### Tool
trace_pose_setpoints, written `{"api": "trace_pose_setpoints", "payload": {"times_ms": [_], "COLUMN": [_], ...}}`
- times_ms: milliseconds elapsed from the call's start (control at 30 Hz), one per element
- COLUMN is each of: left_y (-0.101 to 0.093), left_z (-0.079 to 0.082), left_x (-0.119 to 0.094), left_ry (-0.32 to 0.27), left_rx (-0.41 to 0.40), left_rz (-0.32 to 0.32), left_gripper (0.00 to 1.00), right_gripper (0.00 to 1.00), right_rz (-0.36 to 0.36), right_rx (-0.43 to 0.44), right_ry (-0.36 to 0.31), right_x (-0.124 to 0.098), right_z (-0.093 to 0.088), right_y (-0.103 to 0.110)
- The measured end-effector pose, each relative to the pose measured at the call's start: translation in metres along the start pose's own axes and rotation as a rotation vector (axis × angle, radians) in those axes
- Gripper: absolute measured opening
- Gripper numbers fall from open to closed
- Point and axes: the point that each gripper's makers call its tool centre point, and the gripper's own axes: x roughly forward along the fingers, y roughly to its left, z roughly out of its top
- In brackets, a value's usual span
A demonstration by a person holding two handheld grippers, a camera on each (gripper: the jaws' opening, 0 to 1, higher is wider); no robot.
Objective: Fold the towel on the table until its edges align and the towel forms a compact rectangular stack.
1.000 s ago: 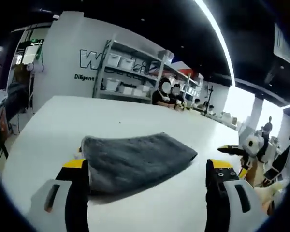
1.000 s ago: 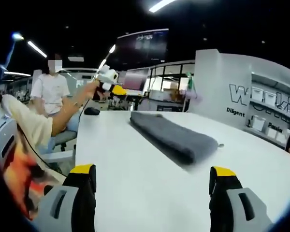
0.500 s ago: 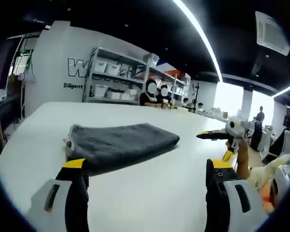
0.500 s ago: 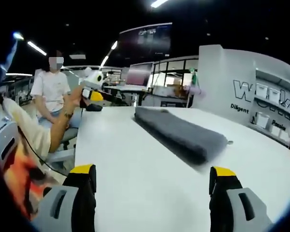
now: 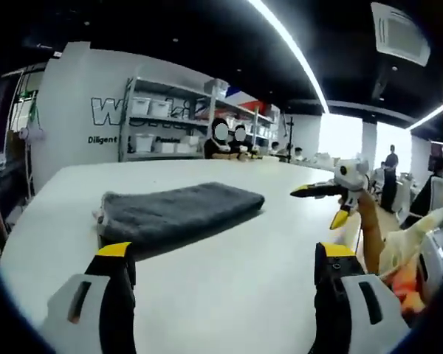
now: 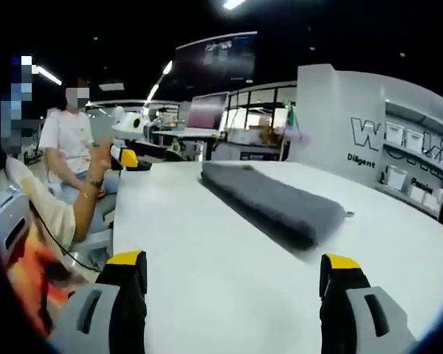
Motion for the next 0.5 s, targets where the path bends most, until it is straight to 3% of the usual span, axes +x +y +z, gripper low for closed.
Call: {"api": "trace_pose_setpoints", "payload": {"times_ms": [300,400,500], "left_y": [0.022,0.031,0.035], "left_z": [0.009,0.008,0.010], "left_x": [-0.012,-0.014,-0.015], "left_ry": [-0.035,-0.035,-0.037], "left_rx": [-0.001,-0.002,0.002], "left_rz": [0.104,0.160,0.176], "left_gripper": [0.99,0.99,0.99], "right_gripper": [0.98,0.82,0.85], "right_rz": [0.028,-0.029,-0.121], "right_rx": [-0.016,0.016,0.071], "right_ry": [0.015,0.030,0.097], "right_x": [0.005,0.007,0.014], "right_z": [0.037,0.054,0.061], "right_y": [-0.007,-0.031,-0.076]}}
